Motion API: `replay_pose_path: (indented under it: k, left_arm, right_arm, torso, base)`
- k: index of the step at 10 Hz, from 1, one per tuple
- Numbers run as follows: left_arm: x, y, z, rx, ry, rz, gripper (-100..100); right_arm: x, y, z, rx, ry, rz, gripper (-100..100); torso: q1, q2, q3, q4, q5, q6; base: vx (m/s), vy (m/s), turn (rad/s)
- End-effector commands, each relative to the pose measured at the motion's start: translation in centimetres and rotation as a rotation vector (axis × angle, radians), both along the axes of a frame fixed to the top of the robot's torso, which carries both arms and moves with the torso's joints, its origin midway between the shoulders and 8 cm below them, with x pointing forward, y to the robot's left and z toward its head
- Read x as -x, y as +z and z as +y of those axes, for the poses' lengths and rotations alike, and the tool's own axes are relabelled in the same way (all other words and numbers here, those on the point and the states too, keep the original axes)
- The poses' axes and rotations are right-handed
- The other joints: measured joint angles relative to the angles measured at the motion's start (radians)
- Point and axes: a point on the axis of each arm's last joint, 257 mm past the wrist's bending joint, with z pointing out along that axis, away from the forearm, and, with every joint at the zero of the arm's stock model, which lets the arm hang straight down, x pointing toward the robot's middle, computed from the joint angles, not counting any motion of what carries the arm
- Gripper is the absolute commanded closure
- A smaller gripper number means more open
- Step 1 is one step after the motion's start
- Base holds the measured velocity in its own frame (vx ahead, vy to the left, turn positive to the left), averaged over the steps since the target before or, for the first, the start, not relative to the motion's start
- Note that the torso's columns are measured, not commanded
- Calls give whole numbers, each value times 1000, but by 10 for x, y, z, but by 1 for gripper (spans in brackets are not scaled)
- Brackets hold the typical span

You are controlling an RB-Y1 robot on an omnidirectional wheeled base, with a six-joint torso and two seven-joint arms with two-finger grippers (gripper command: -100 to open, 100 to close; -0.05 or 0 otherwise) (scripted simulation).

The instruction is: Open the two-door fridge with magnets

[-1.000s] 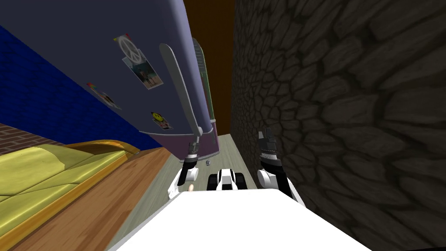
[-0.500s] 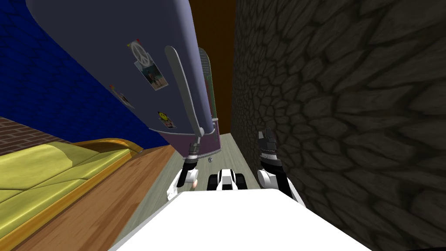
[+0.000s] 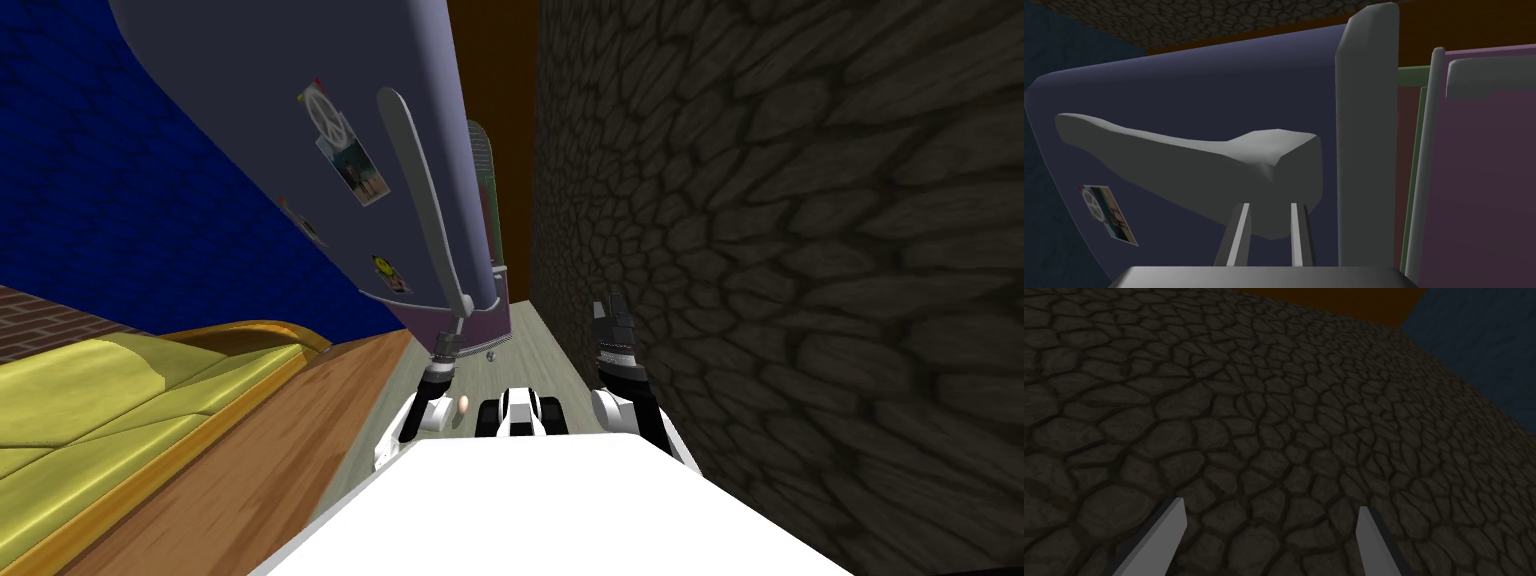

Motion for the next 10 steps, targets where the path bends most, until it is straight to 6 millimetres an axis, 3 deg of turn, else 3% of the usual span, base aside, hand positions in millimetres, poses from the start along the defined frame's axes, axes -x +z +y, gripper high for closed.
replay_pose_path:
  k: [1,7,8,10]
  left_arm:
    - [9,14,-5,4,-43,-39,100]
    - [33,20,-26,13,-160,-49,100]
    - [31,4,-30,9,-159,-5,100]
    - [45,4,-41,6,-217,-7,100]
  right_arm:
    - [0,0,0,0,0,0,0]
    - [0,0,0,0,0,0,0]
    - [0,0,0,0,0,0,0]
    - [0,0,0,0,0,0,0]
  torso:
    - [0,0,0,0,0,0]
    - [2,6,3,4,0,-1]
    - [-3,1,0,4,-1,-1]
    - [-10,-7,-4,-5,-1,5]
  base:
    - [-143,166,-46]
    - [-169,182,-66]
    - [-84,63,-8]
    - [-101,180,-83]
